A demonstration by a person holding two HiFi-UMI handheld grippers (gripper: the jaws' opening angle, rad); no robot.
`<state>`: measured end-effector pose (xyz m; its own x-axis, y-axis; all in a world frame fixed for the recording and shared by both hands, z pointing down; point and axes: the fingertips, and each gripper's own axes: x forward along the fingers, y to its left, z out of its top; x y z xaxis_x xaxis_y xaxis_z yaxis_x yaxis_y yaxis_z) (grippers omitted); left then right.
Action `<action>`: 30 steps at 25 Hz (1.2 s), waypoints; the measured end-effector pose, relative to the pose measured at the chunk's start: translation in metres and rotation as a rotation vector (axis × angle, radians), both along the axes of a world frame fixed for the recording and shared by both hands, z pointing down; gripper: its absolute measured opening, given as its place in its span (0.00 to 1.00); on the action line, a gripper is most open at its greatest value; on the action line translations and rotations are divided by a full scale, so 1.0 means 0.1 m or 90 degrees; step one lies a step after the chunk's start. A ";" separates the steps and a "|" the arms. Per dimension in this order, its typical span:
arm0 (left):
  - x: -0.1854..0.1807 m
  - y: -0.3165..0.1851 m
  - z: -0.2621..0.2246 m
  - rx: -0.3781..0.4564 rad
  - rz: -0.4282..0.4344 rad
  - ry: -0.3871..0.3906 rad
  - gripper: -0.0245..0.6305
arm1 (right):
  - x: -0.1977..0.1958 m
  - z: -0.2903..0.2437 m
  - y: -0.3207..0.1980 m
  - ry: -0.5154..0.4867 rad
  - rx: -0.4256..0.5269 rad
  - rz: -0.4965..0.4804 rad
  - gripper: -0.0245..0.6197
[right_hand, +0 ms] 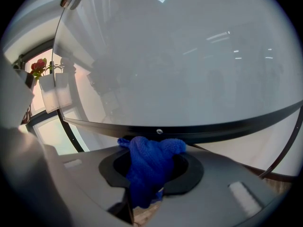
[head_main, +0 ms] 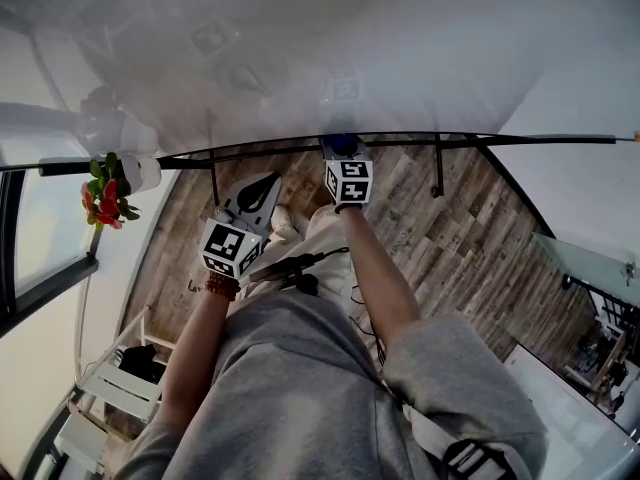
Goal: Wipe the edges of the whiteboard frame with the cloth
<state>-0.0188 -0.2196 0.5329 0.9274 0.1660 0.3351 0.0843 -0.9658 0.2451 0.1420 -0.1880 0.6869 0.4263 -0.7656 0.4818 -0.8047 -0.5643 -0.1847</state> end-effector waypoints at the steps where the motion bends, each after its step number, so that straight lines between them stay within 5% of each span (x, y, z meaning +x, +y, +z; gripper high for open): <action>1: -0.02 -0.02 0.00 0.000 -0.003 0.000 0.05 | -0.02 0.00 -0.03 -0.001 0.001 -0.002 0.24; 30: -0.89 -0.40 0.06 -0.017 -0.166 0.006 0.05 | -0.72 0.03 -0.84 -0.038 0.022 -0.073 0.24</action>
